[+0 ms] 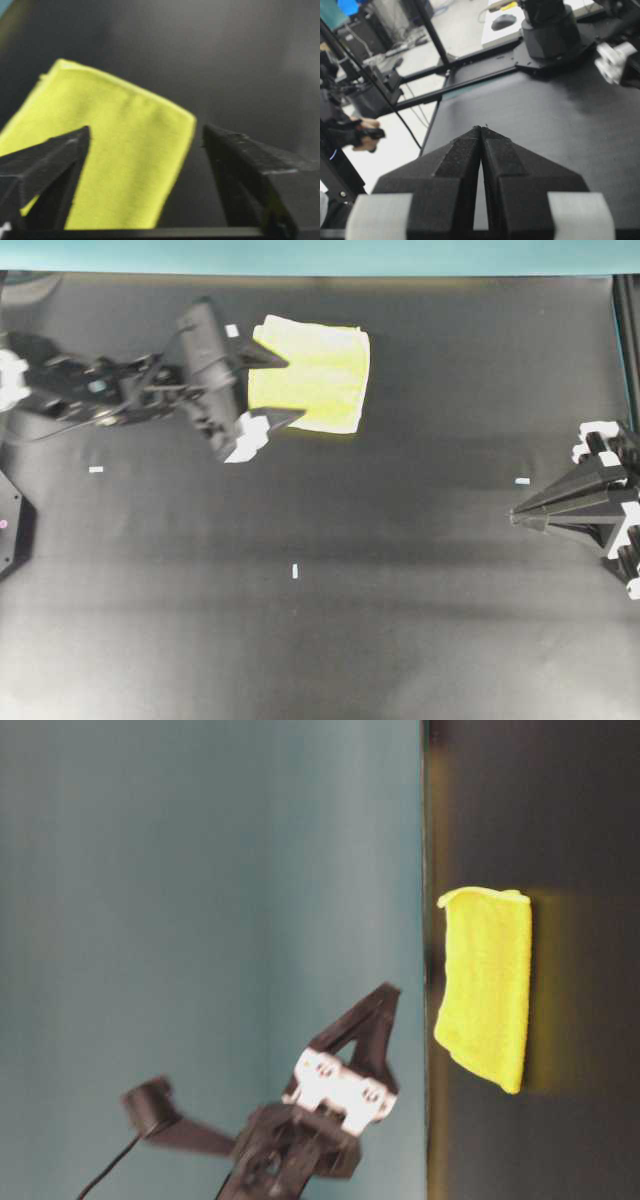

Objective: Push a yellow cloth with the left arm to wipe the desk.
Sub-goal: 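Reach the left gripper forward and grasp the yellow cloth's near edge, then drag the held cloth with the left gripper toward the near-left table corner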

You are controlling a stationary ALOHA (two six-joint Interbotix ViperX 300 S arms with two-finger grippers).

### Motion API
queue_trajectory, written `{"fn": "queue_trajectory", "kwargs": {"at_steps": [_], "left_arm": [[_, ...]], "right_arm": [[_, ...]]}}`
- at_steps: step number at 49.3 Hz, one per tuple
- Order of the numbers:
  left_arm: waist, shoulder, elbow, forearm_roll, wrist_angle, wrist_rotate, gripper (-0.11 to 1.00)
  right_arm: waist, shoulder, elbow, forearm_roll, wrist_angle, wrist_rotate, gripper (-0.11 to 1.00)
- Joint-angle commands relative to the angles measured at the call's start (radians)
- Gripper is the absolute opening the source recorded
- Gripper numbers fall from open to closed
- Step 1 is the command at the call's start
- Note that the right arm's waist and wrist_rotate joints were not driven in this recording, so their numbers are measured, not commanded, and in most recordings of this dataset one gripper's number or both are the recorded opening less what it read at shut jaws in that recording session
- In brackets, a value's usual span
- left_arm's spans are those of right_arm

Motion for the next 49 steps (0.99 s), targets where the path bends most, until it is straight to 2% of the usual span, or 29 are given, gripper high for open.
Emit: {"fn": "queue_trajectory", "kwargs": {"at_steps": [1,9,28,37,49], "left_arm": [[0.032,0.058,-0.046,0.003,0.003,0.002,0.86],[0.071,0.152,-0.095,0.003,0.023,0.002,0.87],[0.091,0.268,-0.215,0.003,0.069,0.002,0.87],[0.094,0.305,-0.229,0.003,0.124,0.003,0.87],[0.086,0.31,-0.189,0.003,0.126,0.002,0.87]], "right_arm": [[0.0,0.009,-0.005,0.002,-0.005,0.0,0.0],[0.0,0.011,0.0,0.002,-0.005,0.002,0.0],[0.0,0.015,0.008,0.002,-0.005,0.002,0.0],[-0.002,0.015,0.008,0.002,-0.005,0.002,0.0],[0.0,0.015,0.009,0.002,-0.005,0.002,0.0]]}}
